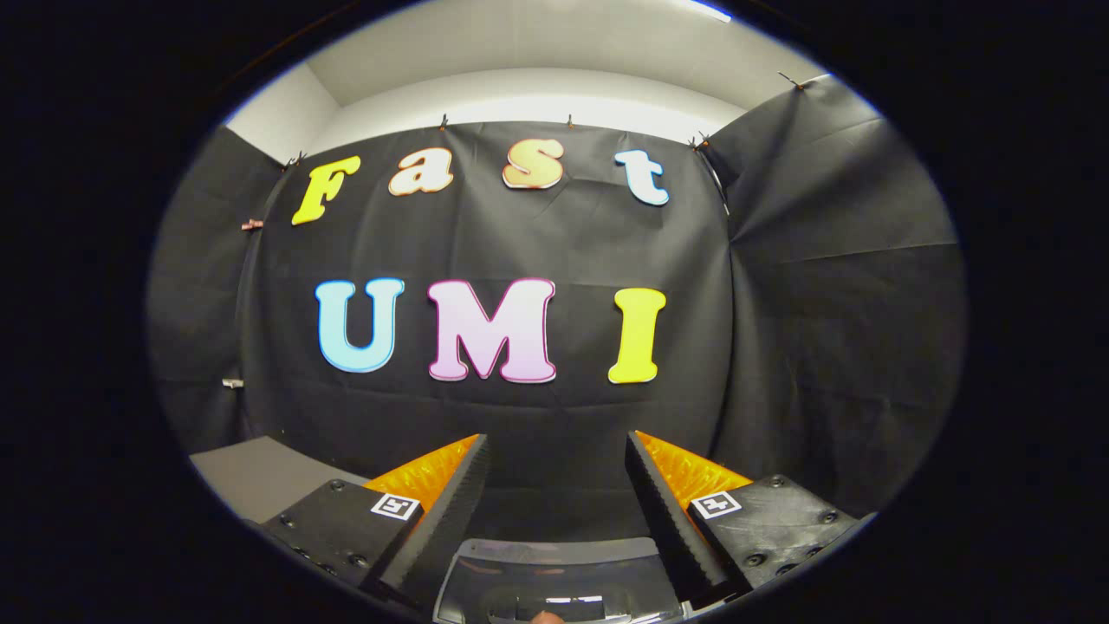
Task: Put the clothes into the washing machine and then close the washing machine lid.
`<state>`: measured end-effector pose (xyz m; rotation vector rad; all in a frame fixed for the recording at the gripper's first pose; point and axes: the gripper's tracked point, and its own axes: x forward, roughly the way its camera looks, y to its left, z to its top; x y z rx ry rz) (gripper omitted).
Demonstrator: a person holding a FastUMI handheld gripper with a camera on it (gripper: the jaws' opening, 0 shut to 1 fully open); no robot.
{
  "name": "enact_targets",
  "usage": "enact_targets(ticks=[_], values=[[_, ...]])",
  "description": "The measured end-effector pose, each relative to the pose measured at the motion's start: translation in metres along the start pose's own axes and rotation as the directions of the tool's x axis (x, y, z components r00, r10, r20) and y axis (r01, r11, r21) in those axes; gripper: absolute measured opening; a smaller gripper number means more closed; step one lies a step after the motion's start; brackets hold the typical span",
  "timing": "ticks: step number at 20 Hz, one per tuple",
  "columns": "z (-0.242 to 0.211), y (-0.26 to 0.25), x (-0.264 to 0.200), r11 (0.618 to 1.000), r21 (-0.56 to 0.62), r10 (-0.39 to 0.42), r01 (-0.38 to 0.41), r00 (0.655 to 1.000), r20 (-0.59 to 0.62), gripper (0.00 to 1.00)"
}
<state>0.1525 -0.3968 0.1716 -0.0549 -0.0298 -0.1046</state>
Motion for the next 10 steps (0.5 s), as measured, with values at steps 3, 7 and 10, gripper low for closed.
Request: enact_targets(ticks=[3,7,10], values=[[0.0101,0.0005,-0.0053,1.0,0.007,0.002,-0.002,1.0,0.025,0.98],[0.0096,0.0029,-0.0104,1.0,0.003,0.006,-0.006,1.0,0.018,0.98],[0.0096,0.0053,-0.0096,1.0,0.001,0.012,-0.012,1.0,0.014,0.98]])
